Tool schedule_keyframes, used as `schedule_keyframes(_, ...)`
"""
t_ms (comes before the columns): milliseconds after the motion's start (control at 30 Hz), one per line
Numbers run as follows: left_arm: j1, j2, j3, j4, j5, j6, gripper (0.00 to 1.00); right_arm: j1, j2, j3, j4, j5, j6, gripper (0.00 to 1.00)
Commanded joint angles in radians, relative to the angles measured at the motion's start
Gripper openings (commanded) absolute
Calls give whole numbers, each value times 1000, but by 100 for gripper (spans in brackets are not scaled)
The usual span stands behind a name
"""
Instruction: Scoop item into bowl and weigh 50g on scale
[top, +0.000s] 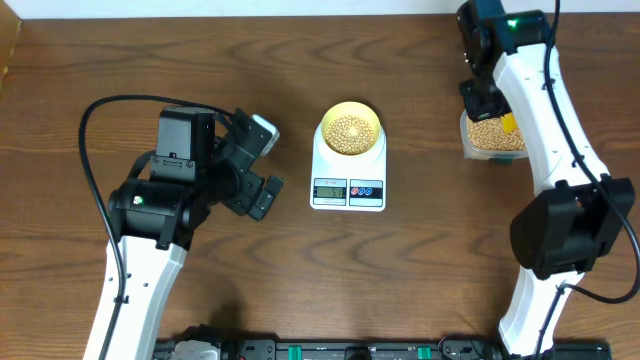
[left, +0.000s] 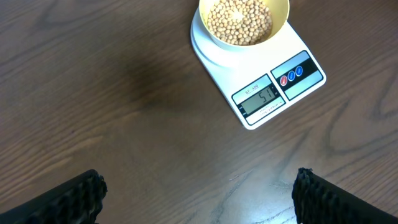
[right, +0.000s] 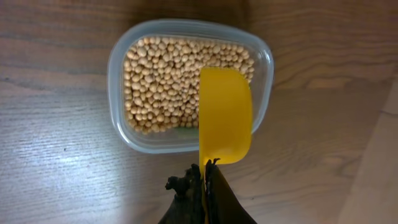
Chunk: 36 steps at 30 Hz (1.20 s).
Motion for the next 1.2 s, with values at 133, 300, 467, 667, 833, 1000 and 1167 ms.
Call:
schedule_keyframes(133, 4, 4, -1, -3, 15, 13, 98, -6, -23, 191, 88, -488, 17, 1)
schedule_keyframes(300, 4, 4, -1, -3, 15, 13, 98, 26, -21, 188, 335, -938, 18, 1)
schedule_keyframes(467, 4, 4, -1, -3, 15, 13, 98, 111, -21, 182, 351, -926, -21, 1)
schedule_keyframes(667, 4, 4, -1, -3, 15, 13, 98, 169, -21, 182, 285, -856, -75, 1)
schedule_keyframes(833, 4, 4, -1, -3, 15, 13, 98, 211, -21, 177, 197, -765, -131, 1)
schedule_keyframes(1000, 4, 4, -1, -3, 15, 13, 98, 230, -21, 139, 174, -723, -155, 1)
schedule_keyframes(1167, 4, 4, -1, -3, 15, 13, 98, 258, -21, 85, 190, -724, -156, 1)
